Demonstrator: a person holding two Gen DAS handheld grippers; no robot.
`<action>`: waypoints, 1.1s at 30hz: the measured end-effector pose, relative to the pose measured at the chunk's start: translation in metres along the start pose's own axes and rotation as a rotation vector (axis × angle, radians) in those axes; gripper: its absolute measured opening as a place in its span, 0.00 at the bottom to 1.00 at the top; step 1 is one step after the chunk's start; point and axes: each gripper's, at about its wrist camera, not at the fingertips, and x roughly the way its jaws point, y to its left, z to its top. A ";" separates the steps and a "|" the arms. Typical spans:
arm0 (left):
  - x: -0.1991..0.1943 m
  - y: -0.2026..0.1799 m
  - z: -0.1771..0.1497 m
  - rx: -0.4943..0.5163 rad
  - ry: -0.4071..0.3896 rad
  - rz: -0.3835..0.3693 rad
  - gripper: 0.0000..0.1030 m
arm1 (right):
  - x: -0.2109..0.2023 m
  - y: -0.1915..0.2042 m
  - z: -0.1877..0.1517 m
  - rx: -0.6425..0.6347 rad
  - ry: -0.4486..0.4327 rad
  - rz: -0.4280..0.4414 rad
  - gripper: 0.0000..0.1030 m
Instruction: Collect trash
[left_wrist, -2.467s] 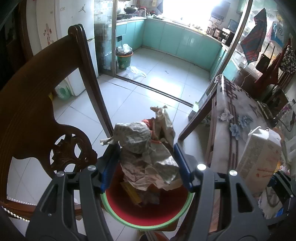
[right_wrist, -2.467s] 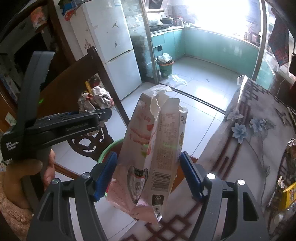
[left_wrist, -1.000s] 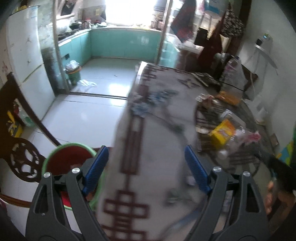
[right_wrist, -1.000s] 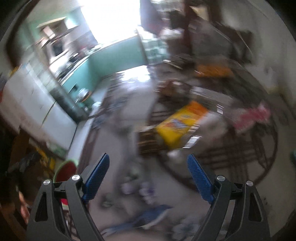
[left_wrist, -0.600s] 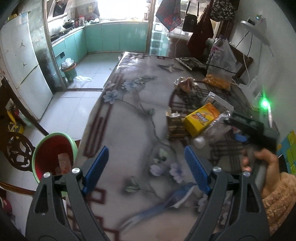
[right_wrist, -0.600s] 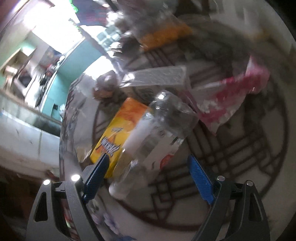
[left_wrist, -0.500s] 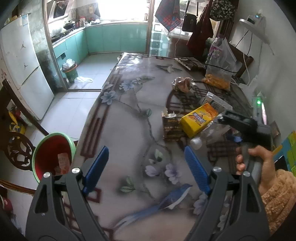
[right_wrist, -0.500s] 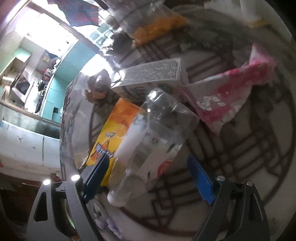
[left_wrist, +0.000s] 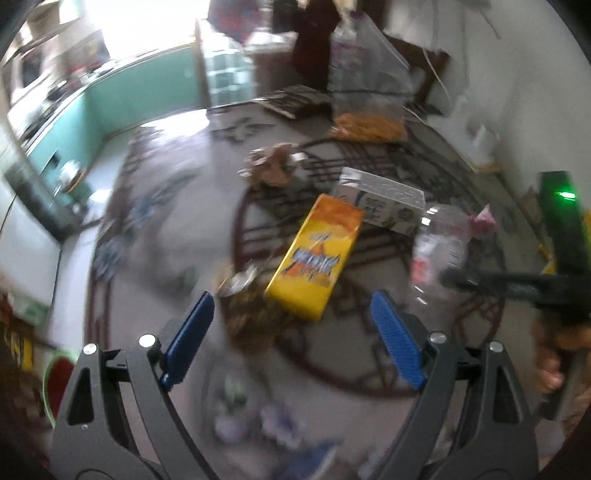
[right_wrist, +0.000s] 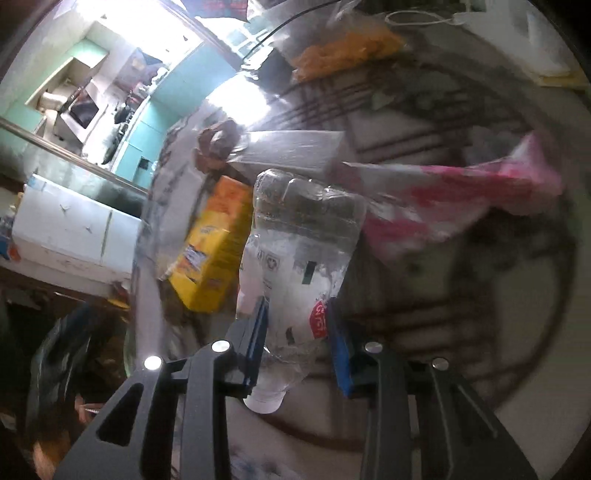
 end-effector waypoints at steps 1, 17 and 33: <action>0.018 -0.002 0.009 0.027 0.019 -0.003 0.82 | -0.002 -0.005 -0.001 0.004 0.001 -0.002 0.30; 0.120 -0.022 0.033 -0.013 0.177 -0.122 0.61 | 0.000 -0.027 -0.006 0.050 -0.015 -0.096 0.69; -0.046 0.009 0.006 -0.217 -0.105 -0.049 0.61 | -0.002 0.021 -0.018 -0.071 -0.053 -0.133 0.54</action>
